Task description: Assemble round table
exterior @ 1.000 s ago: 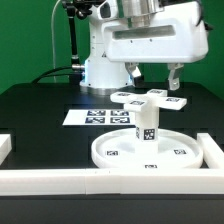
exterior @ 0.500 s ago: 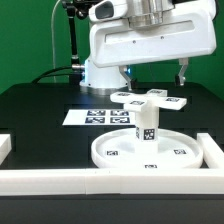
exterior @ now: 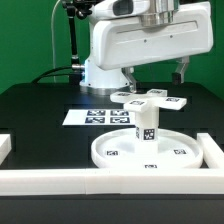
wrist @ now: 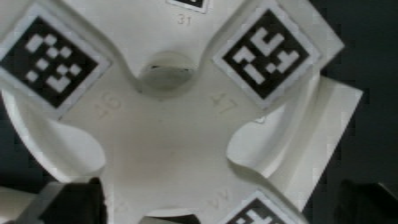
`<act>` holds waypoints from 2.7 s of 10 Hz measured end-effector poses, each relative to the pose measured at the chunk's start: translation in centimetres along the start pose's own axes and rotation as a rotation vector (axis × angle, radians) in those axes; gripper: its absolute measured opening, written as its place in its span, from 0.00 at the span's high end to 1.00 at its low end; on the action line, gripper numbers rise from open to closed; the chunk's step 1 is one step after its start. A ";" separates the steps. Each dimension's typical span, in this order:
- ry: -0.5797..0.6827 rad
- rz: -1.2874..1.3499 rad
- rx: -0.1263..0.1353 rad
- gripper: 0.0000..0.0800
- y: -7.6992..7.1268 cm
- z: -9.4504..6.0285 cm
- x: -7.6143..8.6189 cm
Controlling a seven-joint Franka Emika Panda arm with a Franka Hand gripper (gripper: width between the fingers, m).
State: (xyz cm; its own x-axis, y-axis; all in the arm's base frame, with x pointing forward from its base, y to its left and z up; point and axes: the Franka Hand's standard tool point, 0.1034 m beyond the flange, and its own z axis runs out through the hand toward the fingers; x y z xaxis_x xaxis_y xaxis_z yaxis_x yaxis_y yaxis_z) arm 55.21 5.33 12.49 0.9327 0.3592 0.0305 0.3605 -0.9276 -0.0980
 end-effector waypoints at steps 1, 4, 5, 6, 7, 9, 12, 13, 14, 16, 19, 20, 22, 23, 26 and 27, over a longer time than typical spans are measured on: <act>-0.007 -0.104 -0.004 0.19 0.1 0.0 0.0; -0.008 -0.282 -0.004 0.19 0.3 0.0 -0.1; -0.008 -0.320 -0.004 0.19 0.4 0.0 -0.1; -0.009 -0.411 -0.004 0.19 0.5 0.0 -0.1; -0.017 -0.550 -0.012 0.19 0.7 0.0 -0.2; -0.042 -0.793 -0.037 0.19 1.2 -0.1 -0.2; -0.079 -1.062 -0.059 0.19 1.1 -0.1 -0.2; -0.082 -1.110 -0.058 0.19 1.3 -0.1 -0.2; -0.084 -1.139 -0.057 0.19 1.4 -0.1 -0.3; -0.099 -1.276 -0.058 0.19 1.6 0.0 -0.5; -0.131 -1.444 -0.056 0.19 2.0 0.3 -0.8; -0.133 -1.451 -0.053 0.19 2.1 0.5 -0.9; -0.138 -1.441 -0.043 0.19 2.1 1.1 -1.1; -0.138 -1.440 -0.043 0.19 2.1 1.2 -1.2; -0.136 -1.426 -0.046 0.19 2.1 1.3 -1.1; -0.134 -1.420 -0.048 0.19 2.0 1.3 -1.0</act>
Offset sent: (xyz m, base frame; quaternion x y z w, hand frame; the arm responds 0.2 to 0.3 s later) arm 0.0000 0.0000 0.0000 0.0000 0.0000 -0.1938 0.9810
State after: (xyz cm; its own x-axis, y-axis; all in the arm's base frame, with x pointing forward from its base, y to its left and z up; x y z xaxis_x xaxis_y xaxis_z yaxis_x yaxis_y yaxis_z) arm 55.01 3.20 10.93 -0.2205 0.9752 -0.0207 0.9750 0.2198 -0.0310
